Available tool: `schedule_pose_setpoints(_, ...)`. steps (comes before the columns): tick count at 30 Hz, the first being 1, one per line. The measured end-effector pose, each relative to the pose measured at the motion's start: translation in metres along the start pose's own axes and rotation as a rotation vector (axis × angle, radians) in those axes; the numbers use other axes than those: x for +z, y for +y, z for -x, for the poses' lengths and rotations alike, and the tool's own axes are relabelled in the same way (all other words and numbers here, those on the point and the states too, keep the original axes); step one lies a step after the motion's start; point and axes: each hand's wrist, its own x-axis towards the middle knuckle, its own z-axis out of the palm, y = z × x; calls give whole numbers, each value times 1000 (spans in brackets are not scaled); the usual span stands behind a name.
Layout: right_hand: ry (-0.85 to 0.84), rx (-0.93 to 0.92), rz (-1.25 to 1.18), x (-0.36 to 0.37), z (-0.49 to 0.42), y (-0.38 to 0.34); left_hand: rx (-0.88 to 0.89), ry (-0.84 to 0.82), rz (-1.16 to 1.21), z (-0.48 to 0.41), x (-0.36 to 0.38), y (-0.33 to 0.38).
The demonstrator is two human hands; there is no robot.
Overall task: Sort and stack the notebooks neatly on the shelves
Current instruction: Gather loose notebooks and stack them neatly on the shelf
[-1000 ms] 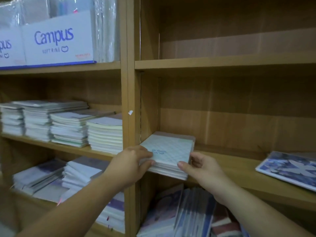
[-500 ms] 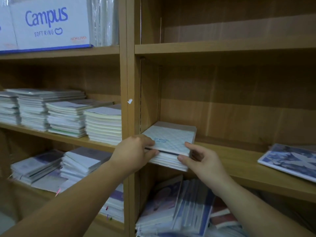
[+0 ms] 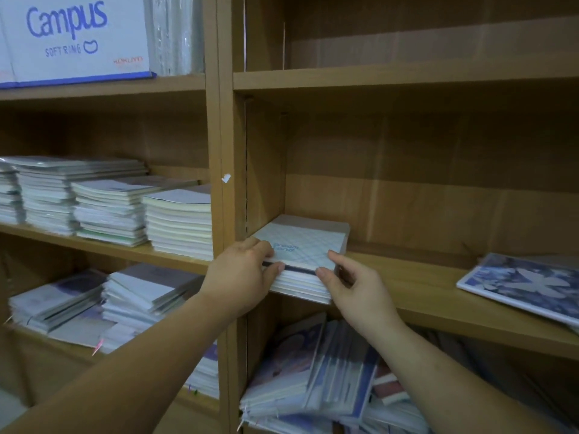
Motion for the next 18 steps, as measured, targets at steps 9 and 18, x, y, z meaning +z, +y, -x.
schedule_pose_setpoints(9,-17,14,318,-98,13,-9,366,88,157,9,-5,110)
schedule_pose_setpoints(18,220,205,1036,-345,87,24,647,-210,624,13,56,320)
